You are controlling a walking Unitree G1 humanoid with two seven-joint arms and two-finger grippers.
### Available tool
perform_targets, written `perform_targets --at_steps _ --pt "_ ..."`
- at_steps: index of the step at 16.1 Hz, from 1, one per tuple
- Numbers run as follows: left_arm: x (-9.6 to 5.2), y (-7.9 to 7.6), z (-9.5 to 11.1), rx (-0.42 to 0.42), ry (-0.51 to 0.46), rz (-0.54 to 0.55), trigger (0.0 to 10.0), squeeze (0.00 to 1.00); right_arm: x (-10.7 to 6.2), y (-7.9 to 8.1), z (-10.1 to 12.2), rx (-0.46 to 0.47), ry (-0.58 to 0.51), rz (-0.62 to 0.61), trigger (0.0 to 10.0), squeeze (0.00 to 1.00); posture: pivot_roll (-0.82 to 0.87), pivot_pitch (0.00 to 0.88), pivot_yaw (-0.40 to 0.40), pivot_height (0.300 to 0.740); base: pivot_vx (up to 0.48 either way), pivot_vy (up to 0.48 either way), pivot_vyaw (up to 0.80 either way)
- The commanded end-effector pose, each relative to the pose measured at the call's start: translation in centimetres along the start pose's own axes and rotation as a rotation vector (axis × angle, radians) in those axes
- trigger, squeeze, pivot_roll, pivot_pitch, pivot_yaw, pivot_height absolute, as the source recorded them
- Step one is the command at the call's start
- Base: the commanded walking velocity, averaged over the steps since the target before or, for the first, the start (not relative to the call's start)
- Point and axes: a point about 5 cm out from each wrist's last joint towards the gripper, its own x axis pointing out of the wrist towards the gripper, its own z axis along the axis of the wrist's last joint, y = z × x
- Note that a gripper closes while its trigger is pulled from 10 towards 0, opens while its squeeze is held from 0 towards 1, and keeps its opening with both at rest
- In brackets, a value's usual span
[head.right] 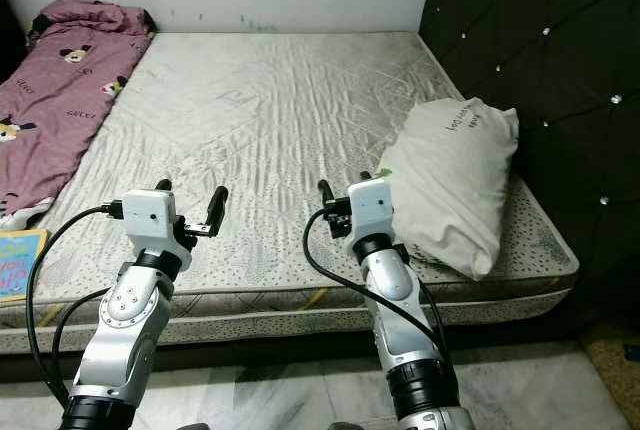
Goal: Clean up the room
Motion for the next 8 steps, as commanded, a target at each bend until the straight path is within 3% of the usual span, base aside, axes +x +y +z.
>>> perform_targets --at_steps 1,5,8 --pt "-0.05 0.11 -0.28 -0.01 0.017 0.01 10.0 0.0 0.08 -0.23 -0.02 -0.012 0.008 -0.001 10.0 0.0 0.03 0.0 -0.007 0.74 0.0 0.0 0.0" --pt "-0.06 -0.25 0.03 -0.022 -0.01 -0.025 10.0 0.0 0.06 -0.24 -0.07 -0.015 0.01 -0.002 10.0 0.0 0.03 0.0 -0.008 0.74 0.0 0.0 0.0" --pt "-0.05 -0.38 0.14 -0.023 -0.017 -0.036 10.0 0.0 0.09 -0.29 -0.04 -0.017 0.009 -0.004 10.0 0.0 0.03 0.0 -0.008 0.74 0.323 0.0 0.0"
